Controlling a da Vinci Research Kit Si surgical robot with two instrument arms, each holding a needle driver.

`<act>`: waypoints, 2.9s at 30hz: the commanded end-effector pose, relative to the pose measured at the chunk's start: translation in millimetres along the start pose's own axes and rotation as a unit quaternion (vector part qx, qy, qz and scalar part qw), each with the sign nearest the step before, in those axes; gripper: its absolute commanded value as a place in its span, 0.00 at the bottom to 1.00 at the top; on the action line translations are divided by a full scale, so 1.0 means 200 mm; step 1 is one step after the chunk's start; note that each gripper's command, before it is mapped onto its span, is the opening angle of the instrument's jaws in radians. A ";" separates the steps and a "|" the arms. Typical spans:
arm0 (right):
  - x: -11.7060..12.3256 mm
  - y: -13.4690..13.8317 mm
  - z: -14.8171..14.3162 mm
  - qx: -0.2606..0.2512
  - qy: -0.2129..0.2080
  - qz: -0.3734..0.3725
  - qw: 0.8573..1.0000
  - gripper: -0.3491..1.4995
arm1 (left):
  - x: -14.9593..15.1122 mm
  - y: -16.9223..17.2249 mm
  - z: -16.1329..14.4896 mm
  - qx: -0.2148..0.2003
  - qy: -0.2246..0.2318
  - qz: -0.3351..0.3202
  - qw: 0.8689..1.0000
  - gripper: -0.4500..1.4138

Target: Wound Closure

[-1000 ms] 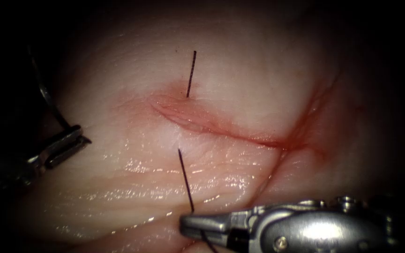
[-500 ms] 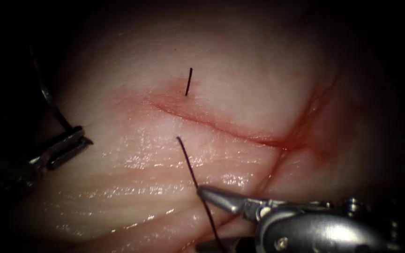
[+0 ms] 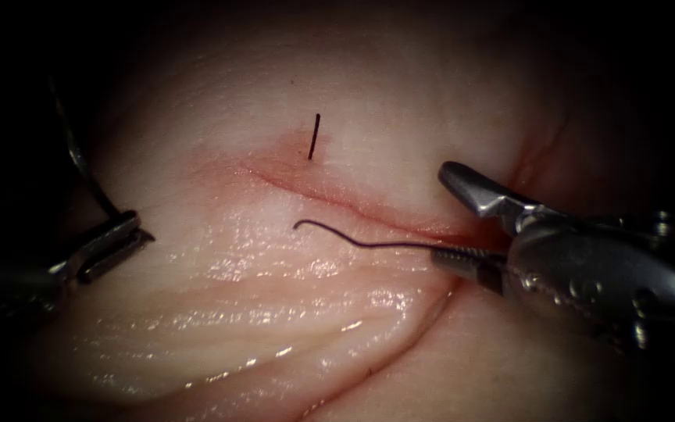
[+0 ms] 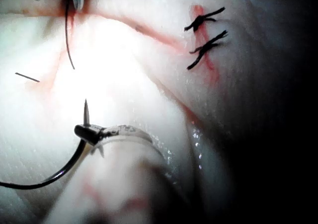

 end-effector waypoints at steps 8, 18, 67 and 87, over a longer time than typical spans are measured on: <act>-0.003 0.009 0.028 0.054 0.034 0.402 0.913 0.61 | 0.000 0.002 0.003 0.000 0.001 0.000 1.000 0.00; -0.011 0.014 0.059 0.041 0.045 0.541 0.839 0.83 | 0.000 0.001 0.003 0.000 0.002 0.001 1.000 0.00; -0.014 0.027 0.053 0.014 0.116 0.634 0.764 0.00 | 0.000 0.002 0.003 0.000 0.001 0.001 1.000 0.00; -0.011 0.042 0.045 0.001 0.135 0.625 0.769 0.00 | 0.000 0.002 0.003 0.000 0.001 0.001 1.000 0.00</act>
